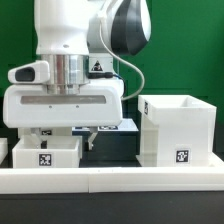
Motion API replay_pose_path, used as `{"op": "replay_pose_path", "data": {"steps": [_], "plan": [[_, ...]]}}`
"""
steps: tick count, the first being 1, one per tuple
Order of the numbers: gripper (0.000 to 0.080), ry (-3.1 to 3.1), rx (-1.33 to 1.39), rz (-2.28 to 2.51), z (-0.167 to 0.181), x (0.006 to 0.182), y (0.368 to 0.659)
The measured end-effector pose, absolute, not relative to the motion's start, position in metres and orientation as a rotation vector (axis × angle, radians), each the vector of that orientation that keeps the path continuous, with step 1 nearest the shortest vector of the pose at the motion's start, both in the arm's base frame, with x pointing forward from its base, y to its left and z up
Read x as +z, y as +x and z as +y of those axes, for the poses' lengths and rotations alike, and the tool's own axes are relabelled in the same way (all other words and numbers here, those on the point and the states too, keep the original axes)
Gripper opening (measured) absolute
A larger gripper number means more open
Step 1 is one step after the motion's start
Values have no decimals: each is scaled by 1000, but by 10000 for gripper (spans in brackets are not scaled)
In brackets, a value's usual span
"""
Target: Assemble drawer
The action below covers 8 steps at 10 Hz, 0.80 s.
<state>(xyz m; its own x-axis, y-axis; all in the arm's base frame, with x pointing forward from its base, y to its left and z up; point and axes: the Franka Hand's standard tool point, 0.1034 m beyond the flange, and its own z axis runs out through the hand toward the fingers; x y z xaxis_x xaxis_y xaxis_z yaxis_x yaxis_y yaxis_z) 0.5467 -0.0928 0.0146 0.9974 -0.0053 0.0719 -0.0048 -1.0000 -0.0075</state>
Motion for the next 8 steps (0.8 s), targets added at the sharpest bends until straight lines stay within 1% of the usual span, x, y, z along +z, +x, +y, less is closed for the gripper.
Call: {"op": "replay_pose_path", "data": {"steps": [3, 4, 5, 6, 8], "plan": [[649, -3131, -96, 4, -90, 8, 544], [526, -3130, -93, 3, -90, 8, 543], [526, -3130, -94, 3, -90, 8, 543], [377, -3130, -93, 3, -90, 8, 543], [103, -3130, -93, 3, -90, 8, 543]]}}
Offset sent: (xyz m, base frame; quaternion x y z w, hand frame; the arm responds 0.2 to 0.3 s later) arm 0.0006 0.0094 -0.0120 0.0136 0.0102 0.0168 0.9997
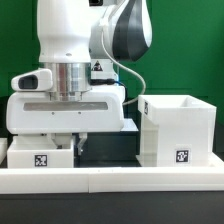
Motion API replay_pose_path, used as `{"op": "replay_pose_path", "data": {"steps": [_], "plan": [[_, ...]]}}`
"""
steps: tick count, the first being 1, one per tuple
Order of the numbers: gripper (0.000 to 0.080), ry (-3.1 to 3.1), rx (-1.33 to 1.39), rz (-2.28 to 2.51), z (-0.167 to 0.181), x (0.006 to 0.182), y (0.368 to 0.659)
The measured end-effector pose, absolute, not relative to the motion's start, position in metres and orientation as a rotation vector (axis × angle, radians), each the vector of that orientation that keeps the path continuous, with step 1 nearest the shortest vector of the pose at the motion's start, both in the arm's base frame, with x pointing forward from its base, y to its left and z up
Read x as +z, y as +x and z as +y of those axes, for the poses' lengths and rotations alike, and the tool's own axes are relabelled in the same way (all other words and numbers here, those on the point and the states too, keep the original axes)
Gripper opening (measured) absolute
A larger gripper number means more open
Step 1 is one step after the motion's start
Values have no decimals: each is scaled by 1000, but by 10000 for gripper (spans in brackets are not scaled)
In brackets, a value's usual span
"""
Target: Assemble drawer
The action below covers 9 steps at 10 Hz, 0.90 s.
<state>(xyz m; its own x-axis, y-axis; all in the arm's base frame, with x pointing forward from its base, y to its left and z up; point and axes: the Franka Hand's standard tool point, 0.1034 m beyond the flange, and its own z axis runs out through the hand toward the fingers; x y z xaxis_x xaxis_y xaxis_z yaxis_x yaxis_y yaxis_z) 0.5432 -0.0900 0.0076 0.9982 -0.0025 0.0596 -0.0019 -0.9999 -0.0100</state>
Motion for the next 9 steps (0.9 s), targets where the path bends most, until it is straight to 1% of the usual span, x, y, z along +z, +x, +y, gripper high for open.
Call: {"op": "replay_pose_path", "data": {"steps": [1, 2, 7, 8, 9], "plan": [[103, -3130, -93, 3, -90, 8, 543], [41, -3130, -93, 4, -90, 8, 543], [41, -3130, -93, 4, -90, 8, 543], [41, -3130, -91, -22, -90, 9, 543], [41, -3126, -95, -90, -88, 16, 546]]}}
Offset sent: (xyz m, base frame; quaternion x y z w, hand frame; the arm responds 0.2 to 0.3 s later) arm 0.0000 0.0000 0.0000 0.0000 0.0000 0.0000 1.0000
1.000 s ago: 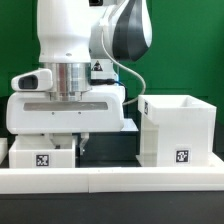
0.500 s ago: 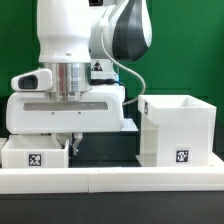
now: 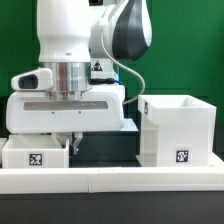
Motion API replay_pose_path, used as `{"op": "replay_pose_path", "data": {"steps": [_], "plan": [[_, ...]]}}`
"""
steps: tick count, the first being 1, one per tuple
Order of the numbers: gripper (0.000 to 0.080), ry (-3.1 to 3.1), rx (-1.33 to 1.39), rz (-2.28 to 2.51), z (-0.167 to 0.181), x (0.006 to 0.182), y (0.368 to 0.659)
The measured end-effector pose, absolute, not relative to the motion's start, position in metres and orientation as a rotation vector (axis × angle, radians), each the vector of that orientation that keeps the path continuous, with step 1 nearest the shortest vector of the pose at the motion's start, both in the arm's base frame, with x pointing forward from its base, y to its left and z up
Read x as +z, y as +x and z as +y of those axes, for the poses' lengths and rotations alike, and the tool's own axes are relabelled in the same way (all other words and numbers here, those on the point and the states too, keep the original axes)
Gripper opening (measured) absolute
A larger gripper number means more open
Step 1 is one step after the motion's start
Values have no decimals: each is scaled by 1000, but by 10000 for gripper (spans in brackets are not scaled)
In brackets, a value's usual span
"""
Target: Assemble drawer
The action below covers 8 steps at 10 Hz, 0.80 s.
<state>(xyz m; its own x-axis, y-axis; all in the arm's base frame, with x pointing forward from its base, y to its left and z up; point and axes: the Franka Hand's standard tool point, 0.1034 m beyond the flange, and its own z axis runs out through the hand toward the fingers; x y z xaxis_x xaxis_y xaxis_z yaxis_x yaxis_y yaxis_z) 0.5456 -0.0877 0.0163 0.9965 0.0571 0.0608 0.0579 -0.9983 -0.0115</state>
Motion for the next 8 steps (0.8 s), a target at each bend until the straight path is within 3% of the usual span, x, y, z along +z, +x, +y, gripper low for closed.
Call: {"op": "replay_pose_path", "data": {"steps": [2, 6, 8], "plan": [[41, -3108, -96, -268, -84, 29, 546], [41, -3093, -64, -348, -88, 27, 541], [41, -3056, -77, -694, -87, 27, 540]]}}
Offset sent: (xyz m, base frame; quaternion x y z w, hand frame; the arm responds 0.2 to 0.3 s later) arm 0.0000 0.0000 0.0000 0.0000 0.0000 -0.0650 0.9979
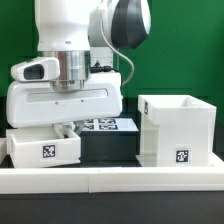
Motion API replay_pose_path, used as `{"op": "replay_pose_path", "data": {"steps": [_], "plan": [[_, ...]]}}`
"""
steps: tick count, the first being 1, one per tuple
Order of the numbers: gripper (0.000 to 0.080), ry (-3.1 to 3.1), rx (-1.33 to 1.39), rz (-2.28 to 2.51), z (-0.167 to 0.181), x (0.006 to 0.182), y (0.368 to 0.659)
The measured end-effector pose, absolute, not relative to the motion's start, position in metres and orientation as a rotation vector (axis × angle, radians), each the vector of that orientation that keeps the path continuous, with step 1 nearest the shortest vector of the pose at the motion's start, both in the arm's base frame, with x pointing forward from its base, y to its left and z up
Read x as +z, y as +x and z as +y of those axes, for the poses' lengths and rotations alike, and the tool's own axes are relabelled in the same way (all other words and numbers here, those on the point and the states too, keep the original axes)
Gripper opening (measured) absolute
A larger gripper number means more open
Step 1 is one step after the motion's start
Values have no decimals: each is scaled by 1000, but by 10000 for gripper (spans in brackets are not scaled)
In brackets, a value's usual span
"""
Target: Assemble drawer
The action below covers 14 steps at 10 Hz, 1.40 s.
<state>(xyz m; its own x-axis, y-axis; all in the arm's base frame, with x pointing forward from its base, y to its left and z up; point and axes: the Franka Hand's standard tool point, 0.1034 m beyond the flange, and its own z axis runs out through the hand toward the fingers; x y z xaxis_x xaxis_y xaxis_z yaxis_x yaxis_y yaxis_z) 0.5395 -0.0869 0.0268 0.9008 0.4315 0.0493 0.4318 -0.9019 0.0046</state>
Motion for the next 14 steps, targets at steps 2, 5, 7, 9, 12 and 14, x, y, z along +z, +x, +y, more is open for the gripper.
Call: {"op": "replay_pose_path", "data": {"steps": [2, 5, 7, 9, 12, 14], "plan": [[41, -2959, -48, -1047, -75, 25, 532], [41, -2832, -10, -1347, -72, 23, 529], [41, -2764, 4, -1497, -75, 22, 528], [41, -2635, 22, -1733, -76, 20, 525], [41, -2391, 50, -2090, -62, 19, 526], [41, -2277, 94, -2220, -56, 20, 528]]}}
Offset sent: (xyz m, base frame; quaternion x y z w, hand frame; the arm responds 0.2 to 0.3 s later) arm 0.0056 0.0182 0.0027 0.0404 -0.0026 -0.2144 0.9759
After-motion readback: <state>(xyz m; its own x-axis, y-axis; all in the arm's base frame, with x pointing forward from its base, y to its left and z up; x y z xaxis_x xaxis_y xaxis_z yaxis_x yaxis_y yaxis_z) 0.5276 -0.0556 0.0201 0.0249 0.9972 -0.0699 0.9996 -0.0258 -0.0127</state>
